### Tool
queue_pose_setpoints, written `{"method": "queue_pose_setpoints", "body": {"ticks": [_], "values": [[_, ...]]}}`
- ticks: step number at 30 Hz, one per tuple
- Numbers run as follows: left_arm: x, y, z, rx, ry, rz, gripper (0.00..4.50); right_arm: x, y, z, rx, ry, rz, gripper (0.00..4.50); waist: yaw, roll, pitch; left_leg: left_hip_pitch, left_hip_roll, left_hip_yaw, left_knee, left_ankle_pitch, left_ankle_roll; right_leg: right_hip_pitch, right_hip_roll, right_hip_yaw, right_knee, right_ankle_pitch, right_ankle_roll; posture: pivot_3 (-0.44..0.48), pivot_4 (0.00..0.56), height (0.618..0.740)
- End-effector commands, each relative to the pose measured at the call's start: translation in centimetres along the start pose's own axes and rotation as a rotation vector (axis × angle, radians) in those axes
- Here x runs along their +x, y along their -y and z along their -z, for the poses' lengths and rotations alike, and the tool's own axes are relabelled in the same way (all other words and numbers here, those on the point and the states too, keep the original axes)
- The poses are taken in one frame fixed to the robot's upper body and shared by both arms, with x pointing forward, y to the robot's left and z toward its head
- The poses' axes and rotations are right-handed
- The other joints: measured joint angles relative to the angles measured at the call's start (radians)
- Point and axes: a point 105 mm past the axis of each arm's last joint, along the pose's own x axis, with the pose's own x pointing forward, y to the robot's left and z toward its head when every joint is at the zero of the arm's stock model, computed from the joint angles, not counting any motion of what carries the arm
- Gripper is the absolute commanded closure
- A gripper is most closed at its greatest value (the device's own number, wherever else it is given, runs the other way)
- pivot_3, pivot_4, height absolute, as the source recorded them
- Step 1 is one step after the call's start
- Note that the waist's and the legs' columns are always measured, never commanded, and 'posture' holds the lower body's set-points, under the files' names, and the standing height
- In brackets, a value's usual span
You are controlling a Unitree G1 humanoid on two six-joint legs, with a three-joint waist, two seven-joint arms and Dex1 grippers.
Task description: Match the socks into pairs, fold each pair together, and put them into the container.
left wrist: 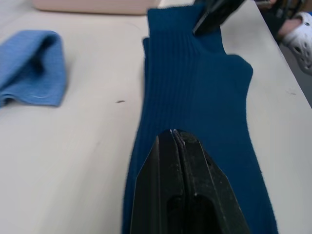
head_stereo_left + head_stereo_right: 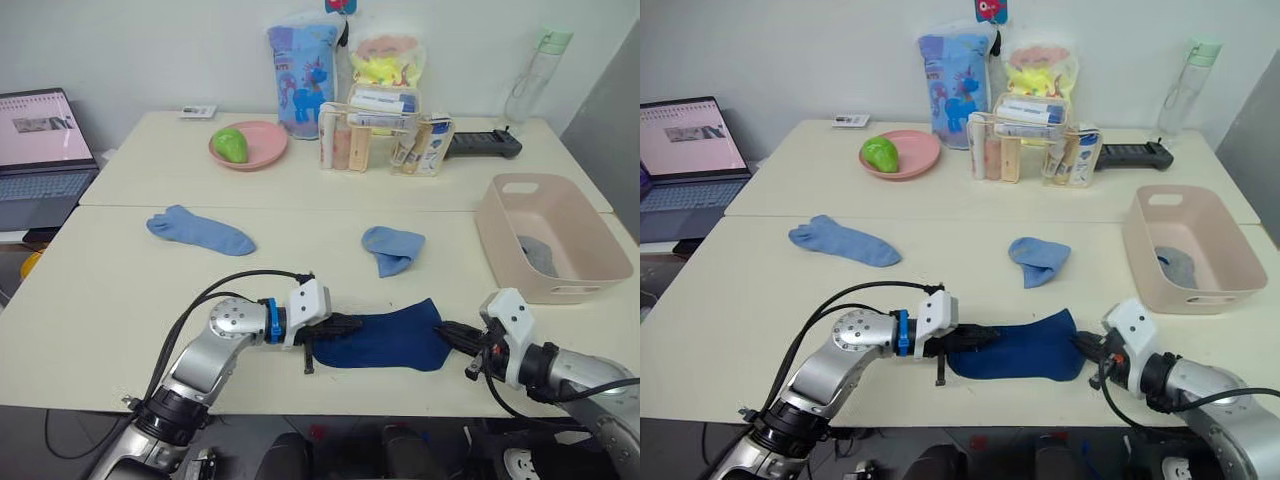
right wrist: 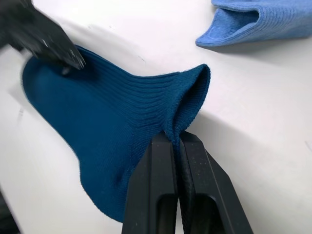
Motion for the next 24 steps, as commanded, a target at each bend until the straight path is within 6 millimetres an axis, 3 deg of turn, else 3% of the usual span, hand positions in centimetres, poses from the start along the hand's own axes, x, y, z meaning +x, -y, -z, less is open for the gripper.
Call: {"method": "queue_pose_setpoints", "body": {"ticks": [1, 5, 10, 16, 24], "values": [[0.5, -0.3, 0.4, -0.008, -0.016, -0.010, 4.50, 0.0, -1.7, -2.0, 0.000, 0.057, -0.073, 4.48, -0.001, 0.000, 0.000, 0.000, 0.000, 0.000, 0.000, 0.000, 0.000, 0.000, 0.000, 0.000, 0.000, 0.000, 0.000, 0.000, 0.150, 0.703], [0.5, -1.5, 0.7, 0.038, -0.015, -0.094, 4.50, 0.8, -2.8, -2.8, 0.041, 0.060, -0.123, 4.48, 0.002, 0.000, 0.000, 0.000, -0.001, 0.000, 0.001, 0.000, 0.000, 0.000, -0.001, 0.000, 0.000, 0.000, 0.000, 0.000, 0.150, 0.703], [-0.8, -0.9, -0.3, 0.053, -0.020, -0.028, 4.50, 1.9, -4.4, -3.4, 0.102, 0.055, -0.205, 4.48, 0.001, 0.000, 0.000, -0.001, 0.000, 0.000, 0.000, 0.000, 0.000, -0.001, -0.001, 0.000, 0.000, 0.000, 0.000, 0.000, 0.150, 0.703], [-0.9, -0.5, 1.2, 0.026, -0.069, -0.007, 4.50, 4.1, -4.7, -3.3, 0.134, -0.003, -0.236, 4.48, 0.001, 0.000, 0.000, 0.000, -0.001, 0.000, 0.000, 0.000, 0.000, 0.000, -0.001, 0.000, 0.000, 0.000, 0.000, 0.000, 0.150, 0.703], [-1.4, -1.6, 1.0, 0.009, -0.055, -0.092, 4.50, 7.2, -5.2, -2.8, 0.172, -0.063, -0.243, 4.48, 0.000, 0.000, 0.000, -0.001, -0.001, 0.000, 0.000, 0.000, 0.000, -0.001, -0.001, 0.000, 0.000, 0.000, 0.000, 0.000, 0.150, 0.703]]}}
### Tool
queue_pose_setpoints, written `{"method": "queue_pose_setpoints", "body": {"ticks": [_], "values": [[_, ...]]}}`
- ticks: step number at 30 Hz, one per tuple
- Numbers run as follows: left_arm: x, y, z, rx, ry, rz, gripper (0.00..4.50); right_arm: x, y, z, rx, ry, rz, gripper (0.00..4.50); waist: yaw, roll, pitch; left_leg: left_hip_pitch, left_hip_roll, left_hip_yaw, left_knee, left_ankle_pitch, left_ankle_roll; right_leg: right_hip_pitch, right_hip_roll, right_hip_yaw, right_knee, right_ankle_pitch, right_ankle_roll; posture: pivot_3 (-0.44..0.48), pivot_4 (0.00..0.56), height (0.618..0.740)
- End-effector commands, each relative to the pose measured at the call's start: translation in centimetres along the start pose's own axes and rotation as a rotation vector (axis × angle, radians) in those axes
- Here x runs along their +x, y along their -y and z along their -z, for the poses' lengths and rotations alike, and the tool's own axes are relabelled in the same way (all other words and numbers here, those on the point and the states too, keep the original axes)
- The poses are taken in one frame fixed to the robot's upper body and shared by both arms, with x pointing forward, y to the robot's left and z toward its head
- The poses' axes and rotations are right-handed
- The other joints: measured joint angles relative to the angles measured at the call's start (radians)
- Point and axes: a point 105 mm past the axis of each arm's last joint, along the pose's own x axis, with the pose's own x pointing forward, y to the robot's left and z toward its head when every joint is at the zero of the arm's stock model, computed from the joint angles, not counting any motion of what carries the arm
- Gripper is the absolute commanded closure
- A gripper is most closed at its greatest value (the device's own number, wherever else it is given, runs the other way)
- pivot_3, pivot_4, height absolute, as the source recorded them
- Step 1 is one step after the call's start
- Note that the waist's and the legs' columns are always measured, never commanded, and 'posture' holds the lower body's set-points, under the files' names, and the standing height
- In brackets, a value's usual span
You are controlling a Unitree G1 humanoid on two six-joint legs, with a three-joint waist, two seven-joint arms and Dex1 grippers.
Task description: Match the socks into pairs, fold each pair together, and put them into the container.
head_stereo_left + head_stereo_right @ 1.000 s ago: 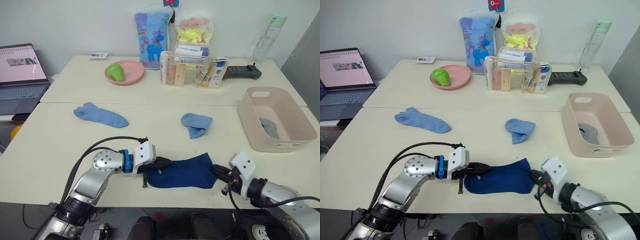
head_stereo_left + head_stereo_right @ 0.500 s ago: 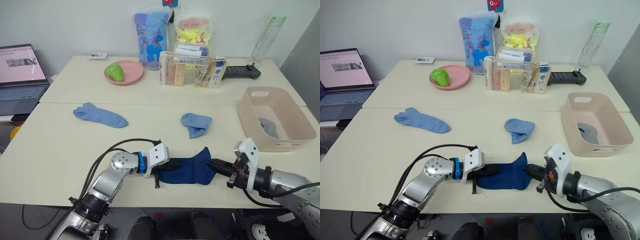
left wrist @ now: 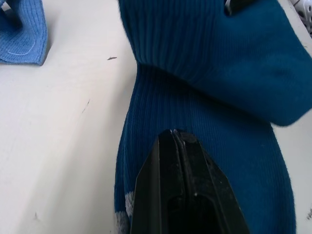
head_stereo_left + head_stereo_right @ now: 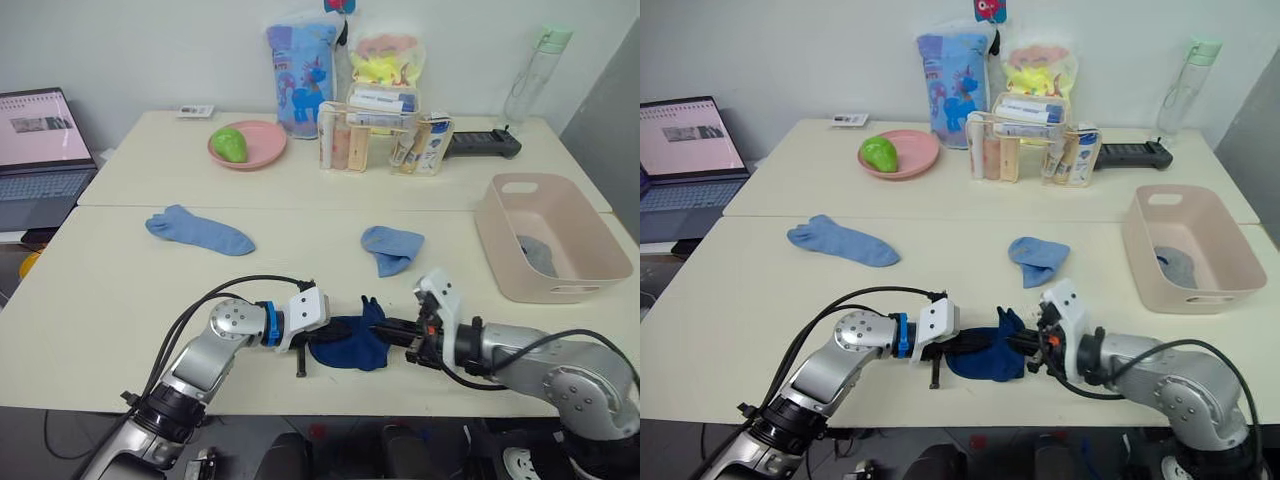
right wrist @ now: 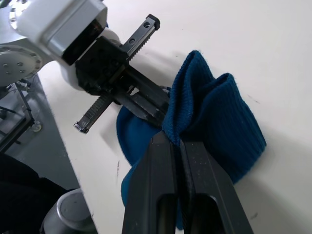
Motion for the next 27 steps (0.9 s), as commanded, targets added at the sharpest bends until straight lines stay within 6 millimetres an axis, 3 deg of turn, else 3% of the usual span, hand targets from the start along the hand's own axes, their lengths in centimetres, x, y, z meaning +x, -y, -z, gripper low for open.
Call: {"method": "queue_pose_setpoints", "body": {"ticks": [1, 6, 11, 16, 18, 20, 23, 27], "values": [[-1.1, -1.3, -0.5, -0.042, 0.031, -0.081, 4.50, 0.7, -0.2, -0.3, -0.008, 0.005, 0.001, 4.24, 0.000, 0.000, 0.000, 0.000, 0.000, 0.000, 0.000, 0.000, 0.000, 0.000, 0.000, 0.000, 0.000, 0.000, 0.000, 0.000, 0.150, 0.703], [-3.4, -2.9, -0.3, -0.143, 0.032, -0.175, 4.50, 0.5, -1.2, -1.6, -0.017, 0.060, -0.054, 2.76, -0.001, 0.000, 0.000, 0.000, 0.000, 0.000, 0.000, 0.000, 0.000, -0.001, 0.000, 0.000, 0.000, 0.000, 0.000, 0.000, 0.150, 0.703], [-6.0, -4.8, -0.7, -0.156, 0.064, -0.285, 4.50, -1.4, -3.0, -3.5, -0.114, 0.135, -0.149, 1.04, 0.000, 0.000, 0.000, -0.001, 0.000, -0.001, 0.000, 0.000, 0.000, -0.001, 0.000, -0.001, -0.001, 0.000, 0.000, 0.000, 0.150, 0.703], [-6.2, -5.5, -3.3, -0.071, 0.130, -0.264, 4.50, -1.9, 0.0, -4.0, -0.193, 0.160, 0.015, 1.04, 0.003, 0.000, 0.000, -0.001, 0.000, -0.002, 0.000, 0.000, 0.000, 0.000, 0.000, -0.002, -0.001, 0.000, 0.000, 0.000, 0.150, 0.703], [-5.9, -4.9, -4.1, -0.052, 0.141, -0.214, 4.50, -1.6, 0.7, -3.8, -0.224, 0.153, 0.048, 1.43, 0.001, 0.000, 0.000, -0.001, 0.000, -0.001, 0.000, 0.000, 0.000, 0.000, 0.000, -0.001, -0.001, 0.000, 0.000, 0.000, 0.150, 0.703], [-5.2, -3.1, -4.7, -0.009, 0.122, -0.090, 4.50, -0.3, 1.7, -2.8, -0.272, 0.109, 0.075, 1.98, 0.000, 0.000, 0.000, -0.001, 0.000, -0.001, 0.000, 0.000, 0.000, -0.001, 0.000, -0.001, -0.001, 0.000, 0.000, 0.000, 0.150, 0.703], [-4.9, -1.6, -4.6, 0.030, 0.085, 0.011, 4.50, 1.3, 2.5, -1.6, -0.345, 0.059, 0.088, 3.00, -0.006, 0.000, 0.001, -0.001, 0.000, 0.001, -0.001, 0.000, -0.001, -0.002, 0.000, 0.000, -0.001, 0.000, 0.000, 0.000, 0.150, 0.703], [-5.0, -1.1, -4.1, 0.053, 0.051, 0.043, 4.50, 2.9, 2.7, -1.0, -0.388, 0.037, 0.077, 4.44, -0.005, 0.000, 0.001, -0.001, 0.001, 0.001, -0.001, 0.000, -0.001, -0.002, 0.000, 0.000, 0.000, 0.000, 0.000, 0.000, 0.150, 0.703]]}}
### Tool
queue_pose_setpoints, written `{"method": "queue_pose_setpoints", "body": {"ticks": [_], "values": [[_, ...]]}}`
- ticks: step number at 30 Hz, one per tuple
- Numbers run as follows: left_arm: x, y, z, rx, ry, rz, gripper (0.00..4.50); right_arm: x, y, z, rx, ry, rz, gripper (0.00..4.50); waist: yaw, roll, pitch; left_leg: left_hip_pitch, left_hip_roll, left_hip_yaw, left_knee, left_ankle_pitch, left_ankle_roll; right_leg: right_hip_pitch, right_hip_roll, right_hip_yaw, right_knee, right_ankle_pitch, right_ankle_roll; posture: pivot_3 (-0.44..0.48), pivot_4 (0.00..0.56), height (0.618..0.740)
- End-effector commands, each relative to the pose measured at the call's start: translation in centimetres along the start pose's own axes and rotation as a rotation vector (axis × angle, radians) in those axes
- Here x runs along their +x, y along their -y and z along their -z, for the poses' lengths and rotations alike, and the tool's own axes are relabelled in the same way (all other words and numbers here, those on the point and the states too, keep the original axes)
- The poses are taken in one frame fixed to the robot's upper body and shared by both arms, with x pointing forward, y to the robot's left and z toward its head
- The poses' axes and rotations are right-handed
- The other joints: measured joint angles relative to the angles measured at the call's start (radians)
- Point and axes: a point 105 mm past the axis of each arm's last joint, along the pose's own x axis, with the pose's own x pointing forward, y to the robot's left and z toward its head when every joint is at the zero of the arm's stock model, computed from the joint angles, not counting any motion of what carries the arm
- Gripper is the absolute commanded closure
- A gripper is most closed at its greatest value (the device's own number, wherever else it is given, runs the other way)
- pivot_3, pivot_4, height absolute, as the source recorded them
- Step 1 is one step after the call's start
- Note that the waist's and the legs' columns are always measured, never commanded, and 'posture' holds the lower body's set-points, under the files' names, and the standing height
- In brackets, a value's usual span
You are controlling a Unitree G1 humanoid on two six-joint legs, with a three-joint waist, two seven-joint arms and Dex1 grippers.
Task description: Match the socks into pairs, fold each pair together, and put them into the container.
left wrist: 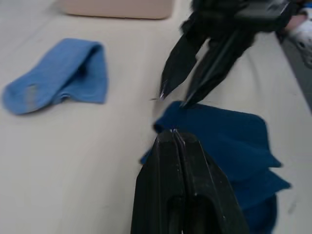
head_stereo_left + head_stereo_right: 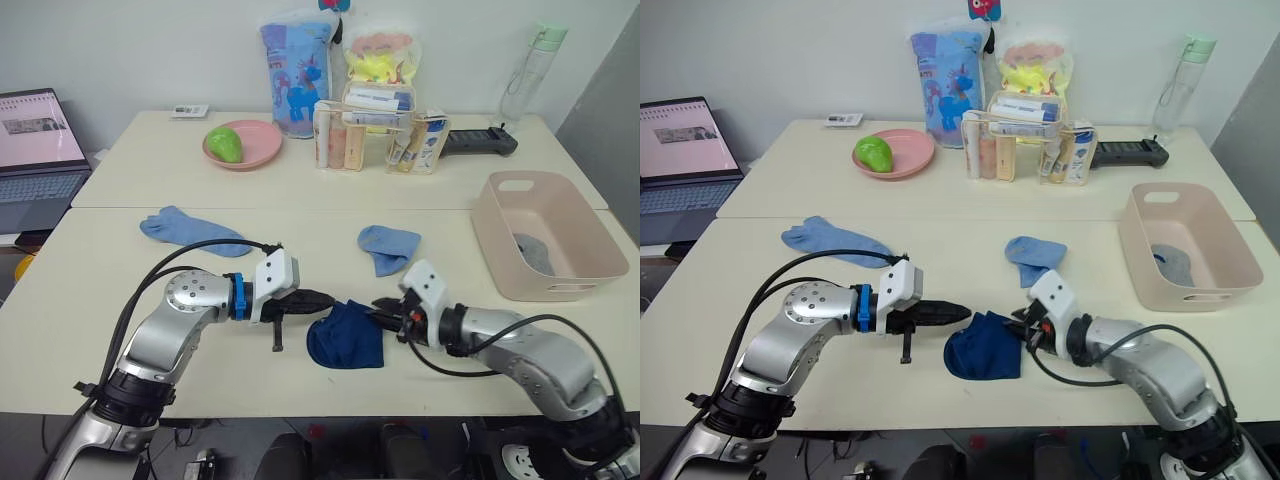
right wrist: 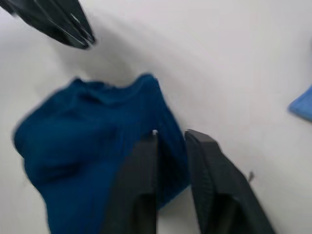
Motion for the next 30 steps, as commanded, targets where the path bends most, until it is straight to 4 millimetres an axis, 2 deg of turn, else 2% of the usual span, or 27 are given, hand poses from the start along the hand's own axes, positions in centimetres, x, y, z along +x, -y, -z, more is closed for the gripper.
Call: {"method": "queue_pose_setpoints", "body": {"ticks": [1, 6, 8, 11, 15, 17, 21, 30], "values": [[-0.1, 0.2, -0.3, 0.055, -0.003, 0.013, 4.50, 0.9, -0.2, -1.1, -0.081, 0.038, -0.013, 4.48, 0.001, 0.000, 0.000, 0.000, 0.000, 0.000, 0.000, 0.000, 0.000, 0.000, 0.000, 0.000, 0.000, 0.000, 0.000, 0.000, 0.150, 0.703], [0.7, 0.2, 0.1, 0.105, -0.015, 0.008, 4.50, 2.2, -0.6, -0.6, -0.104, 0.016, -0.036, 4.48, 0.003, 0.000, 0.000, 0.000, 0.000, -0.001, 0.001, 0.000, 0.000, 0.001, 0.000, 0.000, 0.000, 0.000, 0.000, 0.000, 0.150, 0.703], [1.1, 0.4, -0.2, 0.111, 0.002, 0.012, 4.50, 2.1, -0.5, -1.1, -0.102, 0.039, -0.022, 4.48, 0.003, 0.000, 0.000, 0.000, 0.000, -0.001, 0.001, 0.000, 0.000, 0.001, 0.000, 0.000, 0.000, 0.000, 0.000, 0.000, 0.150, 0.703], [2.1, 1.0, -0.8, 0.116, 0.027, 0.039, 4.50, 0.6, 0.7, -2.7, -0.116, 0.088, 0.029, 4.48, 0.004, 0.000, 0.000, 0.000, 0.000, -0.001, 0.001, 0.000, 0.000, 0.000, 0.000, 0.000, 0.000, 0.000, 0.000, 0.000, 0.150, 0.703], [2.7, 1.3, -0.6, 0.140, 0.005, 0.073, 4.50, -1.5, 0.5, -3.6, -0.115, 0.104, 0.013, 4.48, 0.005, 0.000, 0.000, -0.001, -0.001, -0.001, 0.001, 0.000, 0.000, 0.001, 0.000, -0.001, 0.000, 0.000, 0.000, 0.000, 0.150, 0.703], [2.9, 1.2, -0.2, 0.136, -0.019, 0.084, 4.50, -2.1, -0.2, -3.4, -0.134, 0.104, -0.023, 4.48, 0.005, 0.000, 0.000, 0.000, 0.000, -0.002, 0.000, 0.000, 0.000, 0.001, 0.000, -0.001, 0.000, 0.000, 0.000, 0.000, 0.150, 0.703], [2.8, 0.9, 0.8, 0.134, -0.054, 0.082, 4.50, -1.9, -1.1, -2.0, -0.108, 0.070, -0.061, 4.48, 0.002, 0.000, 0.000, 0.000, 0.000, -0.001, 0.000, 0.000, 0.000, 0.001, 0.000, -0.001, 0.000, 0.000, 0.000, 0.000, 0.150, 0.703], [1.9, 1.6, -1.5, 0.093, -0.006, 0.125, 4.50, 0.2, -1.2, -0.6, -0.098, 0.027, -0.051, 4.48, 0.002, 0.000, 0.000, 0.000, 0.000, -0.002, 0.001, 0.000, 0.000, 0.001, 0.000, -0.001, 0.000, 0.000, 0.000, 0.000, 0.150, 0.703]]}}
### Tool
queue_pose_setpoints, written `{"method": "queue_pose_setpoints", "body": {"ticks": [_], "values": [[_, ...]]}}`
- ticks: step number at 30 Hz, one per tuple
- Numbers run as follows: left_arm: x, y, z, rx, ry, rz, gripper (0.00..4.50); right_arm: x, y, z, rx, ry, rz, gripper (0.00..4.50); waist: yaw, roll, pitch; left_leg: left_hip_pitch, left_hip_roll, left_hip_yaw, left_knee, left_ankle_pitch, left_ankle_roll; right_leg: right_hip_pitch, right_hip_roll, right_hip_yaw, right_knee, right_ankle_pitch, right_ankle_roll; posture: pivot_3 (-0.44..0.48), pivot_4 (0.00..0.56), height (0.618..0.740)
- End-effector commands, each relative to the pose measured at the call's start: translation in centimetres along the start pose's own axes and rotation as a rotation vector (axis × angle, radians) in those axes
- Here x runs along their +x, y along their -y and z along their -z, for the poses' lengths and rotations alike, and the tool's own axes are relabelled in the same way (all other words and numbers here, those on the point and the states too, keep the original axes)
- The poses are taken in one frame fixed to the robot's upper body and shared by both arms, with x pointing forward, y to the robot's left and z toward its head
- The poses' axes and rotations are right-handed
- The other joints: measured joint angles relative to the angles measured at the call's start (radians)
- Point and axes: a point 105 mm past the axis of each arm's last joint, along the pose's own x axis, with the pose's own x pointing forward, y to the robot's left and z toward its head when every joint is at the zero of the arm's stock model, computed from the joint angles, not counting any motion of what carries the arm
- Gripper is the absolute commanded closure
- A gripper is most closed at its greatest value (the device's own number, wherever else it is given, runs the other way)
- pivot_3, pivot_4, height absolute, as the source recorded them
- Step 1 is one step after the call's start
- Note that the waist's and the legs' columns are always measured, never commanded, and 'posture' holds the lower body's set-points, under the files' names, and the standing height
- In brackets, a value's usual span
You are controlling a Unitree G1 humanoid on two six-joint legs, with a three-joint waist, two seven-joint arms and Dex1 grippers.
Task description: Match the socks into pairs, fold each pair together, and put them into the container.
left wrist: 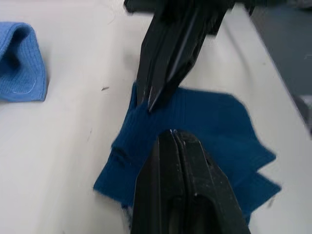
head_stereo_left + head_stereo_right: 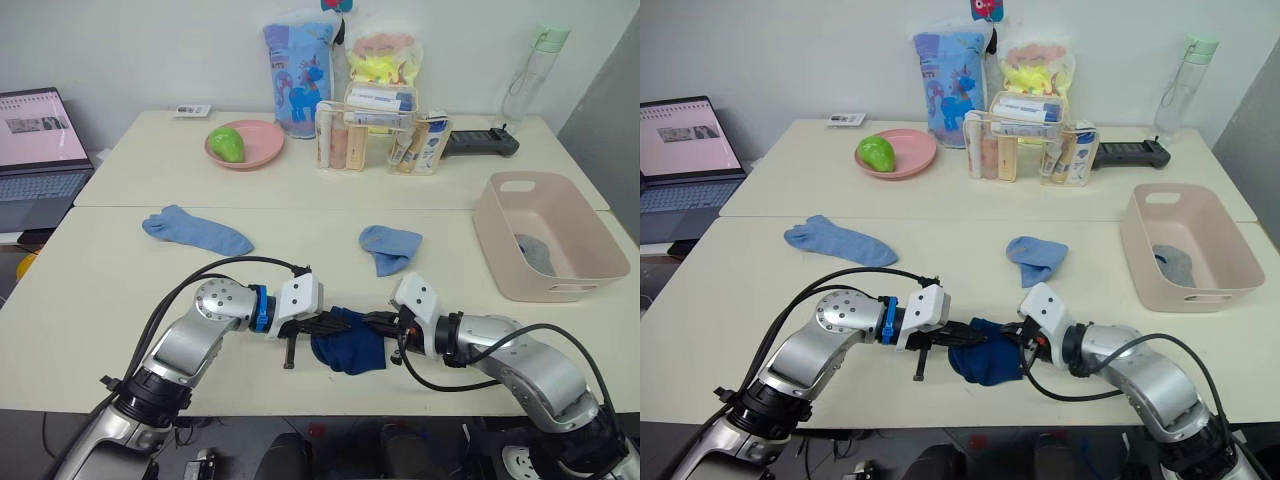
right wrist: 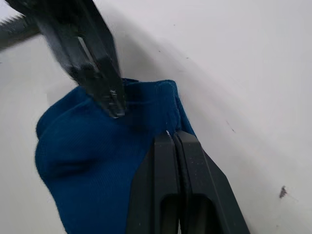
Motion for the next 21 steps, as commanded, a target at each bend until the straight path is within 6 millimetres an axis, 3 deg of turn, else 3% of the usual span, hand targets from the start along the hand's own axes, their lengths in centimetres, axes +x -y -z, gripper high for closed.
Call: {"method": "queue_pose_setpoints", "body": {"ticks": [1, 3, 7, 11, 13, 16, 19, 21], "values": [[-0.8, -0.1, -1.8, 0.055, 0.020, -0.004, 4.50, 0.6, 0.4, -0.4, -0.027, 0.004, 0.026, 4.48, 0.000, 0.000, 0.000, 0.000, 0.000, 0.000, 0.000, 0.000, 0.000, 0.000, 0.000, 0.000, 0.000, 0.000, 0.000, 0.000, 0.150, 0.703], [-0.7, -0.2, -2.2, 0.063, 0.025, -0.011, 4.50, 0.3, 1.2, -1.0, -0.009, 0.033, 0.056, 4.48, 0.001, 0.000, 0.000, 0.000, 0.000, 0.000, 0.000, 0.000, 0.000, 0.000, 0.000, 0.000, 0.000, 0.000, 0.000, 0.000, 0.150, 0.703], [-0.6, -0.6, -2.1, 0.079, 0.015, -0.024, 4.50, -0.5, 2.0, -2.6, 0.034, 0.103, 0.086, 3.23, 0.001, 0.000, 0.000, 0.000, 0.000, 0.000, 0.000, 0.000, 0.000, 0.000, 0.000, 0.000, 0.000, 0.000, 0.000, 0.000, 0.150, 0.703], [0.4, -0.3, -2.2, 0.095, 0.023, -0.002, 4.50, -2.7, 2.7, -4.6, 0.127, 0.230, 0.125, 1.83, 0.002, 0.000, 0.000, 0.000, 0.000, 0.000, 0.000, 0.000, 0.000, 0.000, 0.000, 0.000, 0.000, 0.000, 0.000, 0.000, 0.150, 0.703], [0.8, -0.1, -1.7, 0.102, 0.010, 0.005, 4.50, -3.2, 1.9, -4.1, 0.117, 0.203, 0.092, 1.83, 0.003, 0.000, 0.000, 0.000, 0.000, 0.000, 0.000, 0.000, 0.000, 0.000, 0.000, 0.000, 0.000, 0.000, 0.000, 0.000, 0.150, 0.703], [0.8, 0.1, -0.2, 0.104, -0.036, 0.022, 4.50, -3.2, 0.1, -1.6, 0.060, 0.081, 0.029, 1.83, 0.003, 0.000, 0.000, 0.000, 0.000, 0.000, 0.000, 0.000, 0.000, 0.000, 0.000, 0.000, -0.001, 0.000, 0.000, 0.000, 0.150, 0.703], [0.7, 0.3, 1.3, 0.109, -0.080, 0.037, 4.50, -2.8, -1.1, -0.3, 0.065, 0.045, -0.022, 2.45, -0.001, 0.000, 0.000, 0.000, 0.000, 0.000, 0.000, 0.000, 0.000, 0.000, 0.000, 0.000, -0.001, 0.000, 0.000, 0.000, 0.150, 0.703], [0.7, 0.2, 1.9, 0.113, -0.096, 0.032, 4.50, -2.4, -1.5, 0.2, 0.073, 0.026, -0.048, 3.15, -0.003, 0.000, 0.000, 0.001, 0.000, 0.001, 0.000, 0.000, 0.000, 0.000, 0.000, 0.001, 0.001, 0.000, 0.000, 0.000, 0.150, 0.703]]}}
